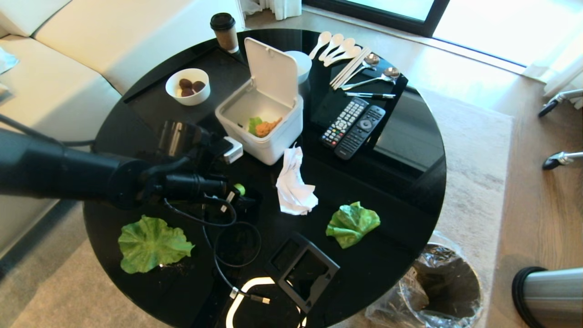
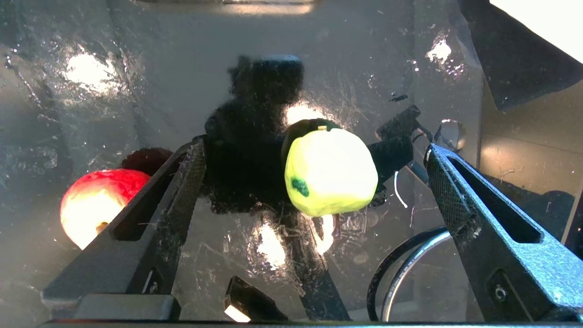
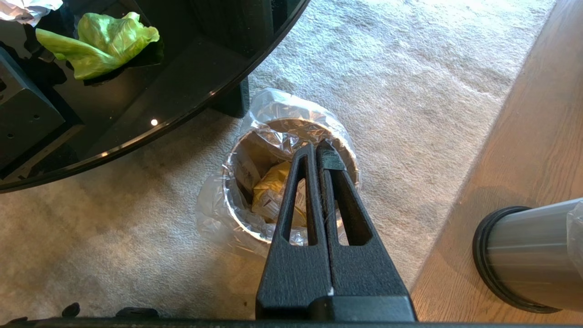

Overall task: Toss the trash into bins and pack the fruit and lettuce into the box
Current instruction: Pick up the fruit

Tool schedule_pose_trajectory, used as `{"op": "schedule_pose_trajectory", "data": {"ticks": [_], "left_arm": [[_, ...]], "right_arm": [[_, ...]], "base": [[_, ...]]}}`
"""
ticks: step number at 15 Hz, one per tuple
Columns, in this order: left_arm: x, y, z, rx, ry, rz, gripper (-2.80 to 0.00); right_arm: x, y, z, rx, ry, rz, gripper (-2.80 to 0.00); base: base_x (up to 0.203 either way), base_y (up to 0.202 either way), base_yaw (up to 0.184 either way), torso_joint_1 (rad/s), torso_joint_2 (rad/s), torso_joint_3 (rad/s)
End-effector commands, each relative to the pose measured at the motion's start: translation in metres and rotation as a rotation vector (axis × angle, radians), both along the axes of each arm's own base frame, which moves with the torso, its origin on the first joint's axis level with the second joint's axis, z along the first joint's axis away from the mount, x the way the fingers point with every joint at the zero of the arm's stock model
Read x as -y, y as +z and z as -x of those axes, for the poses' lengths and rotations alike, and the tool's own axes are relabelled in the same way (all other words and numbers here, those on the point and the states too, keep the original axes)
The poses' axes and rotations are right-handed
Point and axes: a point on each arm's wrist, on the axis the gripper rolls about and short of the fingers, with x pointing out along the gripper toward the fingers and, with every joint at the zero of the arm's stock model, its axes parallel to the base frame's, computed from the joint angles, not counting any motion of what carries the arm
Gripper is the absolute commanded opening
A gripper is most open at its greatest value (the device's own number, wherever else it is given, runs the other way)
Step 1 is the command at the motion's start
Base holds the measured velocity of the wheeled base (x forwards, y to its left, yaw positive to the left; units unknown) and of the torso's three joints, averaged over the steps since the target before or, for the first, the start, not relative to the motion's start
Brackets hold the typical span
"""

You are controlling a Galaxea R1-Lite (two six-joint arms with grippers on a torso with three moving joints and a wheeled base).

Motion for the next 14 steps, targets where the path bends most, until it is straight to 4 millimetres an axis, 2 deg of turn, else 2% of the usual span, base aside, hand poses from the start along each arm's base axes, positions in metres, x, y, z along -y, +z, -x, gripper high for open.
{"op": "schedule_pose_trajectory", "data": {"ticks": [1, 5, 14], "left_arm": [[0.0009, 0.0022, 0.0021, 0.008, -0.005, 0.001, 0.00], [-0.0006, 0.0031, 0.0093, -0.030, -0.006, -0.018, 0.00], [-0.0002, 0.0014, 0.0021, -0.001, -0.012, -0.078, 0.00]], "right_arm": [[0.0000, 0.0001, -0.0001, -0.001, 0.001, 0.000, -2.80], [0.0000, 0.0001, -0.0001, -0.001, 0.001, 0.000, -2.80], [0.0000, 0.0000, -0.0001, -0.001, 0.001, 0.000, -2.80]], "base": [[0.000, 0.000, 0.000, 0.000, 0.00, 0.000], [0.000, 0.000, 0.000, 0.000, 0.00, 0.000], [0.000, 0.000, 0.000, 0.000, 0.00, 0.000]]}}
